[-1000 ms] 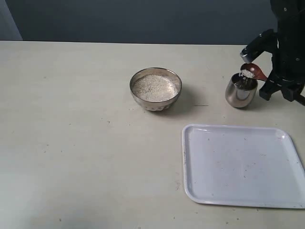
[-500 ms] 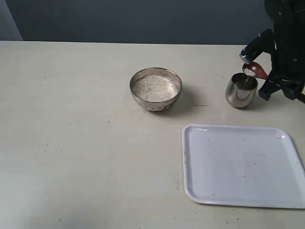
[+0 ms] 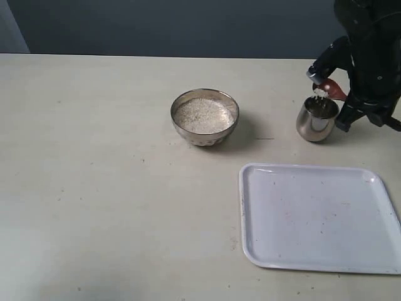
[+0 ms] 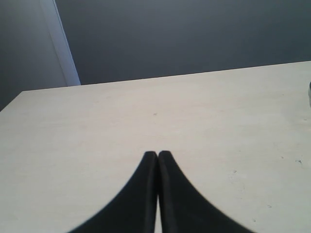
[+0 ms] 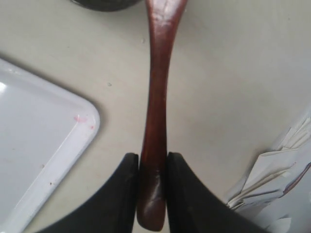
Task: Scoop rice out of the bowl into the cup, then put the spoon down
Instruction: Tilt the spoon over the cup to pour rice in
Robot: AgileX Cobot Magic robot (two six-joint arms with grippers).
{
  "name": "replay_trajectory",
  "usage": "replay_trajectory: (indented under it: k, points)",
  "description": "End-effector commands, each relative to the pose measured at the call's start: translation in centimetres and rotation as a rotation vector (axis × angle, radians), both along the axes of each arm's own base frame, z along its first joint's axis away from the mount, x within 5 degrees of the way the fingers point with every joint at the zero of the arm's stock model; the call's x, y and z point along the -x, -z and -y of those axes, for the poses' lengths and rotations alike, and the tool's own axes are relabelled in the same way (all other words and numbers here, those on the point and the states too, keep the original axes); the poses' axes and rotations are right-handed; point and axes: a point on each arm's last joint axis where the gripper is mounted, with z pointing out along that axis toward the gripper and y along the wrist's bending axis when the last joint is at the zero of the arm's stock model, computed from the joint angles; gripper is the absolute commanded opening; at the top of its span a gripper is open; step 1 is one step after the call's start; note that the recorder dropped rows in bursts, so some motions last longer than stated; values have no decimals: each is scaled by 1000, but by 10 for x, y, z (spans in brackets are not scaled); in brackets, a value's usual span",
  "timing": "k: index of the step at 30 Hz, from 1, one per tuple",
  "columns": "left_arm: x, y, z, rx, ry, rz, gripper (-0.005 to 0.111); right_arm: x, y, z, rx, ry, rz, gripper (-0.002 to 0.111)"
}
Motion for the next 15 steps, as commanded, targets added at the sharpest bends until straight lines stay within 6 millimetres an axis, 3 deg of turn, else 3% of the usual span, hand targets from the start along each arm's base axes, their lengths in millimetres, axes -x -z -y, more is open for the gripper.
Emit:
replay_trajectory:
  k: [1,15]
  points:
    - [0,-2,0,9,7,9,1,0,-1,2,15,-2,12,-1]
    - [0,-2,0,9,7,9,1,0,0,1,1,5,7,-1]
